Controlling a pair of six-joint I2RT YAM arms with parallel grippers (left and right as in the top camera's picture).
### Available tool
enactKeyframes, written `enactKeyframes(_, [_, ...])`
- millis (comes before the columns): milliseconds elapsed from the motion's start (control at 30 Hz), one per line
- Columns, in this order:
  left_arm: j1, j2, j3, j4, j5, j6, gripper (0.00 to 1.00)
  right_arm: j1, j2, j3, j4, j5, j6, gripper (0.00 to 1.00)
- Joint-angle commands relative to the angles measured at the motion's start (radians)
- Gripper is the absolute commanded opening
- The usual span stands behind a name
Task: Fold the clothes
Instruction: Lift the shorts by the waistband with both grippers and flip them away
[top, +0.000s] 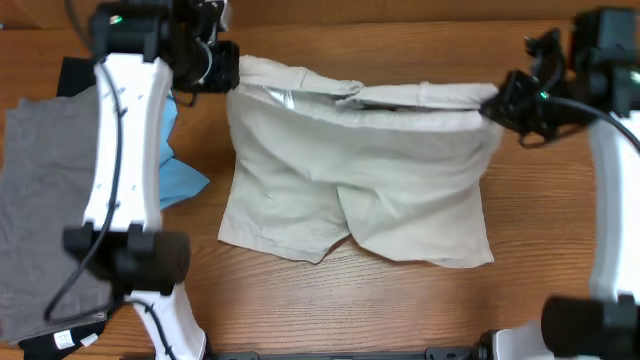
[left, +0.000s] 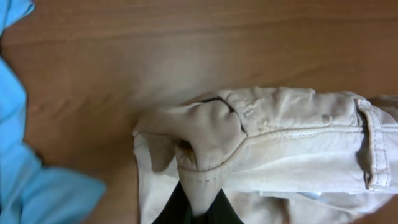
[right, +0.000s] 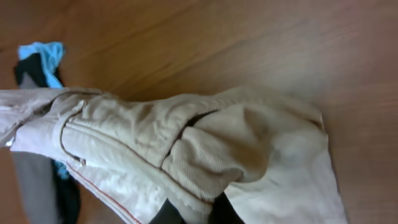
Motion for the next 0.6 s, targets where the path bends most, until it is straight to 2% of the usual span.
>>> enactKeyframes(0, [0.037, 0.079, -0.006, 0.075, -0.063, -0.002, 0.04, 0.008, 0.047, 0.009, 0.096, 0.100, -0.004, 0.04])
enactKeyframes(167, [0.037, 0.088, 0.027, 0.283, 0.004, -0.040, 0.04, 0.013, 0.053, 0.049, 0.343, 0.074, 0.000, 0.04])
enactKeyframes(367, [0.037, 0.088, 0.276, 0.466, 0.003, -0.086, 0.04, 0.013, 0.053, 0.231, 0.534, 0.095, -0.001, 0.04])
enactKeyframes(567, [0.037, 0.088, 0.502, 0.532, -0.001, -0.081, 0.04, 0.013, 0.054, 0.318, 0.658, 0.093, -0.001, 0.04])
